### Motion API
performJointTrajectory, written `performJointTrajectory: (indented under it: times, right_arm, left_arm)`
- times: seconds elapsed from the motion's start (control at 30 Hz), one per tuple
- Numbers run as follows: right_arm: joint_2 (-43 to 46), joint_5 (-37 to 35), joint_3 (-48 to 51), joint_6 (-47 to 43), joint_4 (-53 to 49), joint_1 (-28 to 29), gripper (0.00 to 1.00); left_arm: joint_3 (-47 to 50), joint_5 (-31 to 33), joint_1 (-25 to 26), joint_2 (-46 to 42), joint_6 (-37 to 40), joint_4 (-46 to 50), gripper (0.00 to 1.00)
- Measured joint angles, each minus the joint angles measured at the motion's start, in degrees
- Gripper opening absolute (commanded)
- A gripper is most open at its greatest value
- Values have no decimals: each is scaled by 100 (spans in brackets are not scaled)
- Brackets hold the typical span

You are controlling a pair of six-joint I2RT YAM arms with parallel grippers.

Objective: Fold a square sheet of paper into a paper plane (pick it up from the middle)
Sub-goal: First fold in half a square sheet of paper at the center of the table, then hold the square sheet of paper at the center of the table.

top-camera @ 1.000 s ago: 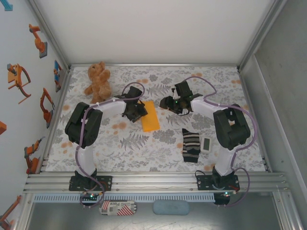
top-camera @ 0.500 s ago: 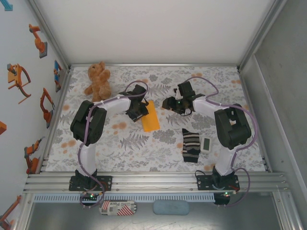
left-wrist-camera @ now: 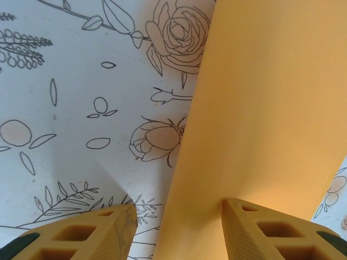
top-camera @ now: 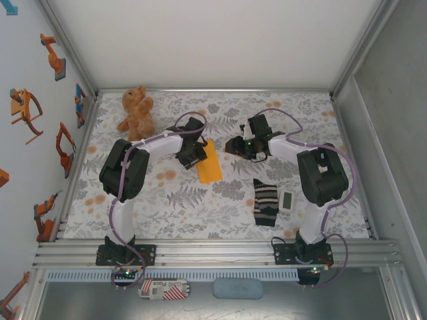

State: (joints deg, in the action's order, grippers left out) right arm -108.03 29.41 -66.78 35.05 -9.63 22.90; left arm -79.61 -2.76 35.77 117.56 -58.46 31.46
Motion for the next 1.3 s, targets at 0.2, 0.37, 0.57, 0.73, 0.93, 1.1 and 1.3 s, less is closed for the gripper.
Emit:
performJointTrajectory:
  times: [0.2,0.37,0.57,0.73,0.93,1.1,1.3]
  right_arm:
    - [-48,63,0,2,2,0,50]
    - [-50,103,0,0,0,0,49]
    - [-50,120,0,-2,0,0,47]
    - [-83,210,0,-17,0,0,44]
    - [-127,278,0,-20,-2,0,43]
    - [-127,297,0,-22,-2,0,43]
    - [-138,339,0,-20,-2,0,43]
  left_arm:
    - [-52,0,11,35,125,55,50]
    - [-52,-7,11,39,210,61,50]
    - [-103,-7,13,70,219,107,50]
    - [-166,0,15,107,216,188,50]
    - [-166,2,15,109,216,199,49]
    - [-177,7,15,118,216,212,49]
    - [-238,9,15,155,216,273,50]
